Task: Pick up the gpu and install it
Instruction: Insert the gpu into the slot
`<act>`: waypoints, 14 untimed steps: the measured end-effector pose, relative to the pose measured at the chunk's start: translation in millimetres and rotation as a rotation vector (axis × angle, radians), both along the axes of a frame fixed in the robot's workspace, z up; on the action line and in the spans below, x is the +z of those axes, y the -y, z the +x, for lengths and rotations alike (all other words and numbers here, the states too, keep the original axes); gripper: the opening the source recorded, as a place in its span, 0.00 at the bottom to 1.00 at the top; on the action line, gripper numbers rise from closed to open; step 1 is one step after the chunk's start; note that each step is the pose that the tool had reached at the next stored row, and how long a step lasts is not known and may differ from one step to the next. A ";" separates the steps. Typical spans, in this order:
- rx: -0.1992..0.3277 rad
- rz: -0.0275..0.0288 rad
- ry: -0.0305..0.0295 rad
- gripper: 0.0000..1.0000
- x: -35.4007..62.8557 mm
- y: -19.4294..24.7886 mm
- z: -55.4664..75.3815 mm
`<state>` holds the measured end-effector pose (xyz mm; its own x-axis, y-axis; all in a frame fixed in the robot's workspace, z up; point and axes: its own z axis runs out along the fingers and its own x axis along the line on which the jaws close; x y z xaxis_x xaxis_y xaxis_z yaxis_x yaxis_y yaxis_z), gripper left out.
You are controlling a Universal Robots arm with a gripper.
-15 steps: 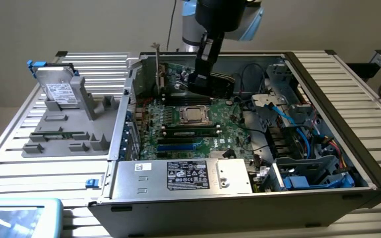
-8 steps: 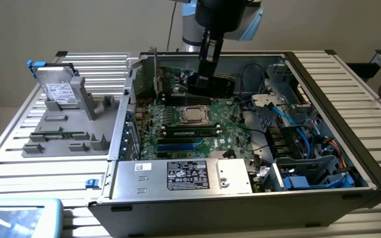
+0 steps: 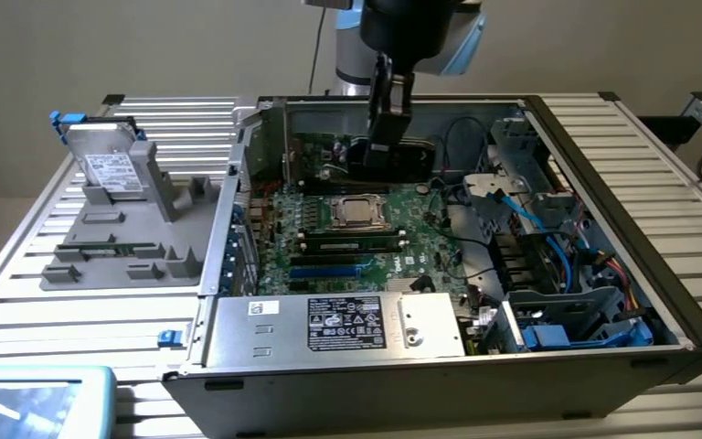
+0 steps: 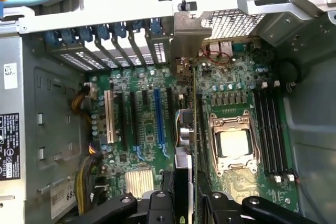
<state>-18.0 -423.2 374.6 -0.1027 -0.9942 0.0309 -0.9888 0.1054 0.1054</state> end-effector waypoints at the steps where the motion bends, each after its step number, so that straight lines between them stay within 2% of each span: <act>1: 0.014 -0.0042 0.0007 0.28 -0.1 0.0 0.0; 8: 0.096 -0.0350 0.0031 0.28 -1.2 0.0 0.1; 14: 0.102 -0.0368 0.0041 0.28 -1.3 0.0 0.0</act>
<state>-18.0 -423.2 373.3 -0.0010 -0.9977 0.0674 -0.9950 0.0077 0.0992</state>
